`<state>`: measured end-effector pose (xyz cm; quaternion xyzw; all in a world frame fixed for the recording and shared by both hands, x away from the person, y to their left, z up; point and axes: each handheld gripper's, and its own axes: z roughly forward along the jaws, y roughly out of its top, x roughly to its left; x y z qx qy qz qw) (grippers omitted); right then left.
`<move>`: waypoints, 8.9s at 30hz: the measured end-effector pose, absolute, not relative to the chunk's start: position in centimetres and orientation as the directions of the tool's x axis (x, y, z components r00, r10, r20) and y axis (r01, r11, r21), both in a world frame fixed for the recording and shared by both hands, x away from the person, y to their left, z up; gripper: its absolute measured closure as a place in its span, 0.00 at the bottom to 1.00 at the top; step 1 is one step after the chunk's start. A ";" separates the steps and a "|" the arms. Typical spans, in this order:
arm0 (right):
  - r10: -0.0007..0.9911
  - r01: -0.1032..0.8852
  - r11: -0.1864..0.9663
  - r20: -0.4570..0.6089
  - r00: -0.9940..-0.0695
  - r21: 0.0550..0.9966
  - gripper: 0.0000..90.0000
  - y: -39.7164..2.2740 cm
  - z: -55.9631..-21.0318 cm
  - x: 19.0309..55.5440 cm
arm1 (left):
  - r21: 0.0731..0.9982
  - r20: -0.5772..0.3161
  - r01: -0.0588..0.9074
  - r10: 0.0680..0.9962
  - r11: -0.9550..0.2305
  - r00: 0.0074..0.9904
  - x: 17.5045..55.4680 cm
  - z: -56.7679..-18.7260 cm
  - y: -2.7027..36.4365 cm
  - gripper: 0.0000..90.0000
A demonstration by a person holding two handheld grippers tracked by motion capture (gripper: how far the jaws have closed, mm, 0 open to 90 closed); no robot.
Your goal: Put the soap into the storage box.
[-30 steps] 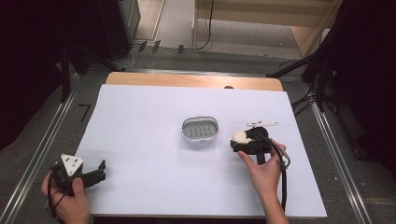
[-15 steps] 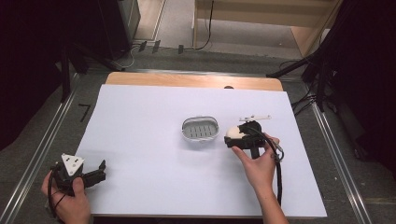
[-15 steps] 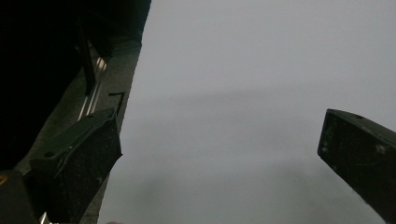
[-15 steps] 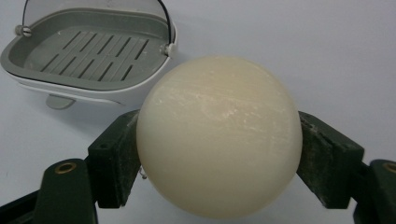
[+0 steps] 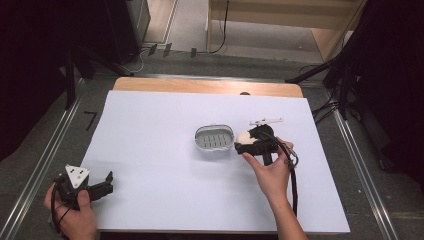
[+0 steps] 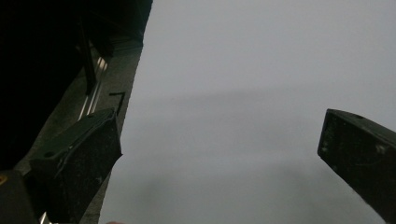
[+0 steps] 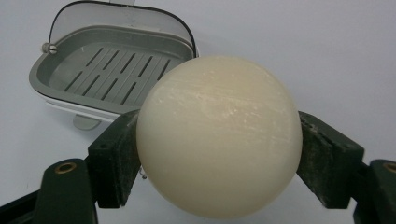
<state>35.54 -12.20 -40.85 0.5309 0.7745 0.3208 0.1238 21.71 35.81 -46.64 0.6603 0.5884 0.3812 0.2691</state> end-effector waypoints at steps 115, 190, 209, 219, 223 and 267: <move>0.867 0.769 0.291 0.183 -0.463 0.569 0.26 -3.9 -42.7 39.6 | 0.803 0.176 0.576 0.984 -0.153 0.016 21.8 -46.6 35.9 0.00; 0.877 0.740 0.143 0.262 -0.403 0.658 0.20 -13.6 -43.9 35.2 | 0.800 0.184 0.578 0.983 -0.161 0.018 21.8 -46.6 35.8 0.00; 0.895 0.721 0.150 0.218 -0.390 0.676 0.16 -16.4 -45.0 33.1 | 0.800 0.185 0.578 0.983 -0.162 0.019 21.8 -46.7 35.8 0.00; 0.904 0.726 0.132 0.219 -0.367 0.675 0.16 -18.4 -45.7 32.2 | 0.801 0.187 0.576 0.982 -0.163 0.018 21.8 -46.7 35.8 0.00; 0.907 0.726 0.128 0.216 -0.361 0.676 0.16 -19.1 -45.9 31.9 | 0.799 0.189 0.578 0.982 -0.166 0.020 21.8 -46.7 35.8 0.00; 0.917 0.685 0.048 0.240 -0.319 0.727 0.16 -30.2 -47.1 27.1 | 0.796 0.200 0.580 0.980 -0.172 0.016 21.9 -46.7 35.7 0.00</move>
